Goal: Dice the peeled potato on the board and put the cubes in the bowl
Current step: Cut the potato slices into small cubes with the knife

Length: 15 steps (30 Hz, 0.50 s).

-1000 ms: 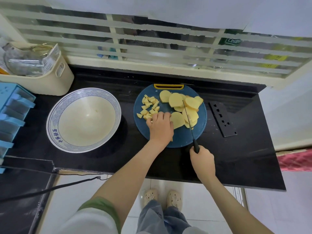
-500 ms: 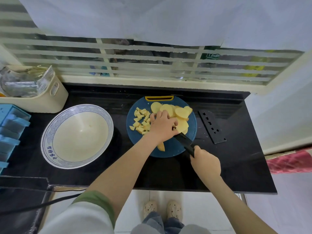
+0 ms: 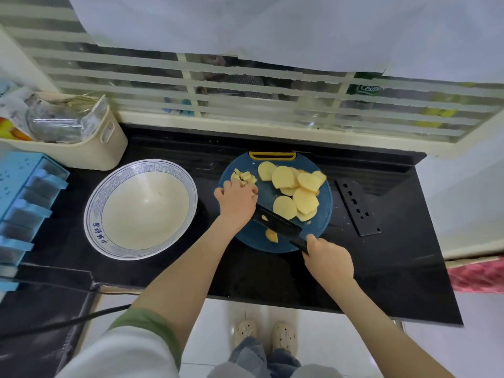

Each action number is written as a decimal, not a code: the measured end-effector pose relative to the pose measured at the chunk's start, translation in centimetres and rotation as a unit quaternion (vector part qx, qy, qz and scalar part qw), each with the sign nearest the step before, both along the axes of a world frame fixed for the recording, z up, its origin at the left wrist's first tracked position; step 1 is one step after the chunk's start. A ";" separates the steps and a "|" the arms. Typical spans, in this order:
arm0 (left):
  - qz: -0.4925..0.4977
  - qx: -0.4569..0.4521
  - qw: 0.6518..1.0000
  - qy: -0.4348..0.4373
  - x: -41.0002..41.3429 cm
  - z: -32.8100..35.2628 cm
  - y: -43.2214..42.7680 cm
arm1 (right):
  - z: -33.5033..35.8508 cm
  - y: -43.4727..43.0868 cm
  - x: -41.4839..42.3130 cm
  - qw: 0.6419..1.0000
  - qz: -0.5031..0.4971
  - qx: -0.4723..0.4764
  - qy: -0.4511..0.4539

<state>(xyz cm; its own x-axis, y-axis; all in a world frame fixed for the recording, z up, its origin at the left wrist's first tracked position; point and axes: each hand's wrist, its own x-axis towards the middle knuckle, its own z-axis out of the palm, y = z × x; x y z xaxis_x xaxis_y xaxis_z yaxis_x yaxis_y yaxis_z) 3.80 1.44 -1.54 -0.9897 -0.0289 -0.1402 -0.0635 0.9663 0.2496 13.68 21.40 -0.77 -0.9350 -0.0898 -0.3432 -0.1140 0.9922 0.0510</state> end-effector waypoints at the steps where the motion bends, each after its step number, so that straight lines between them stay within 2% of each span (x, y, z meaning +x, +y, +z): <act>1: 0.021 0.009 1.000 0.005 0.0 0.0 -0.3 | -0.1 -0.1 0.0 1.000 -0.008 -0.002 -0.001; 5: 0.073 0.056 0.996 0.012 0.2 -0.1 -1.3 | -0.4 -0.1 -0.1 0.999 -0.042 -0.018 -0.010; 9: 0.027 0.080 0.996 0.001 0.7 0.2 -0.8 | -0.1 0.2 -0.2 1.000 -0.021 0.004 -0.008; 13: -0.078 0.010 0.996 -0.046 1.0 0.2 0.2 | 0.3 0.2 -0.2 1.000 -0.001 0.021 -0.003; 15: -0.057 0.003 0.996 -0.061 0.8 -0.2 -0.1 | 0.4 0.2 -0.2 1.000 0.007 0.024 0.000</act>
